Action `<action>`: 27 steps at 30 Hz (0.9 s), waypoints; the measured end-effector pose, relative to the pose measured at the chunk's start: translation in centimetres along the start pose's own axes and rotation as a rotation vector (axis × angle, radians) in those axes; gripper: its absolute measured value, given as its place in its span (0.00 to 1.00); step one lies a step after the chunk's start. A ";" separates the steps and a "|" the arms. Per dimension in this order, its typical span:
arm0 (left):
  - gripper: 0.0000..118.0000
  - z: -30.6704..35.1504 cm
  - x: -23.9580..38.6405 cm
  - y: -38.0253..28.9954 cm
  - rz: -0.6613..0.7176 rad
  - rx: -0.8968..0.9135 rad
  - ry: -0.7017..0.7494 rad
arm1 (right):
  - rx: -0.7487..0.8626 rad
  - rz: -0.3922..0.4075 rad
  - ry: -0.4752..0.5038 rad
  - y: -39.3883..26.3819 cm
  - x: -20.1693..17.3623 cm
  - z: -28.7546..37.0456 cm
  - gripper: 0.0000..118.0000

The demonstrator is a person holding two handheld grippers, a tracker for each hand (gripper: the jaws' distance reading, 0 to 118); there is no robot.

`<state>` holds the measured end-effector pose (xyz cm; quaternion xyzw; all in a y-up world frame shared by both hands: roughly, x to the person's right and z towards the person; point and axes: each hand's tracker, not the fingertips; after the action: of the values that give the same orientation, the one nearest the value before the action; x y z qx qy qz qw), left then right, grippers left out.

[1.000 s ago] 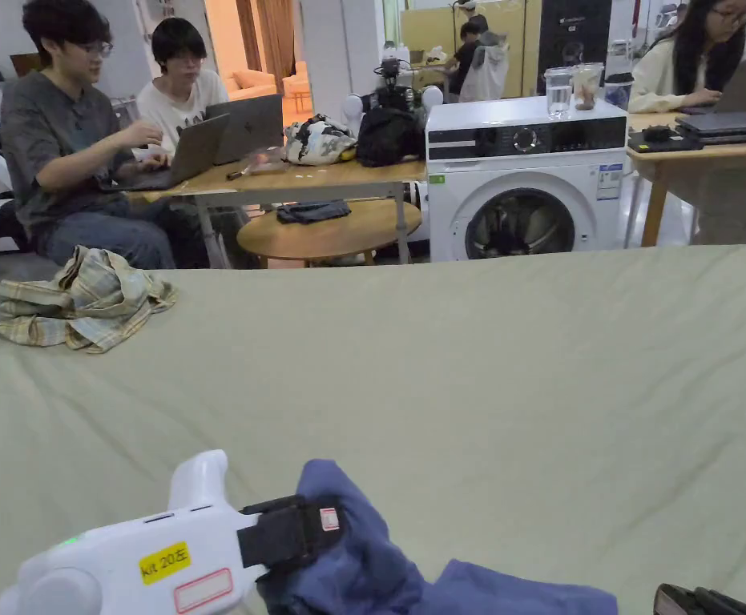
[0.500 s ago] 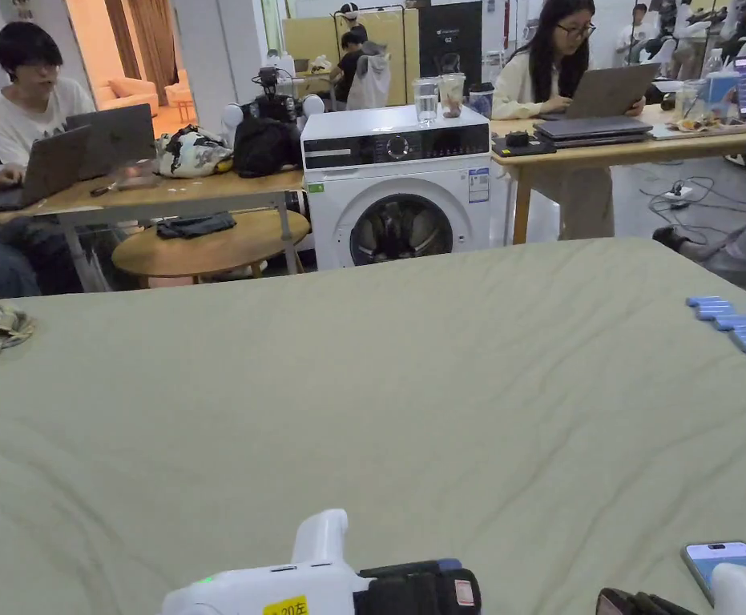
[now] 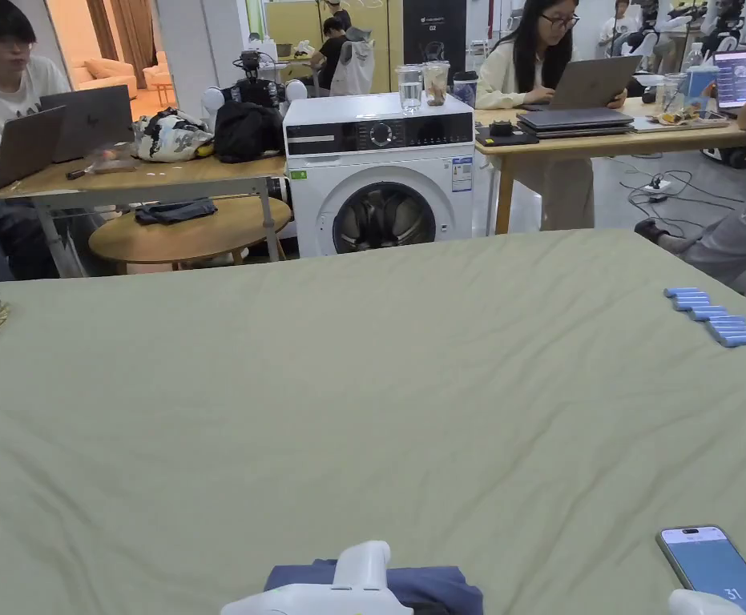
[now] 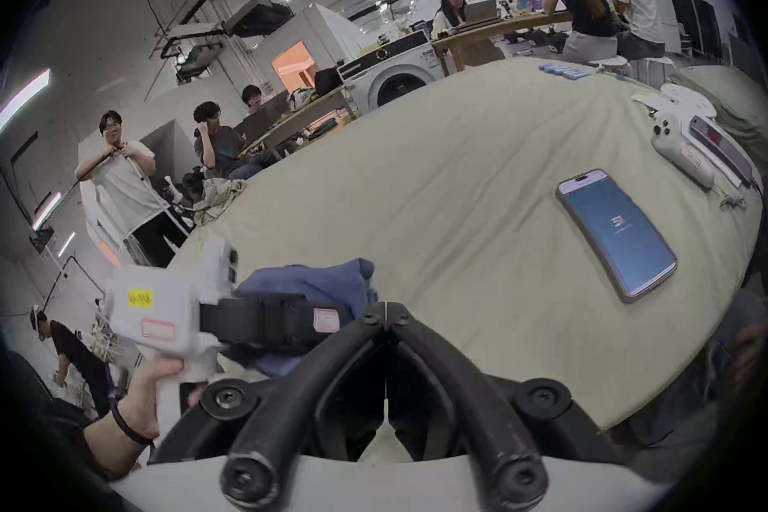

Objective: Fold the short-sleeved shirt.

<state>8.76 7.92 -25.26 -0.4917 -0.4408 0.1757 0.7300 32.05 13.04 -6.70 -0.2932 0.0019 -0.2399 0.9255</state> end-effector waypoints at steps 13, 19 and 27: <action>0.68 18.0 -9.1 -0.5 0.188 0.311 0.083 | -0.358 0.275 -0.081 0.4 -6.0 -11.9 0.00; 0.68 13.9 -10.1 -1.1 0.226 0.184 -0.056 | -0.340 0.282 -0.083 0.2 -6.1 -12.1 0.00; 0.26 8.4 -11.2 -0.1 0.393 0.143 -0.079 | -0.315 0.276 -0.090 0.0 -6.1 -11.6 0.00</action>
<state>-4.29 4.92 -29.39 -0.5079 -0.3509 0.3648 0.6971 24.98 9.42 -17.14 -0.4417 0.0384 -0.0943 0.8914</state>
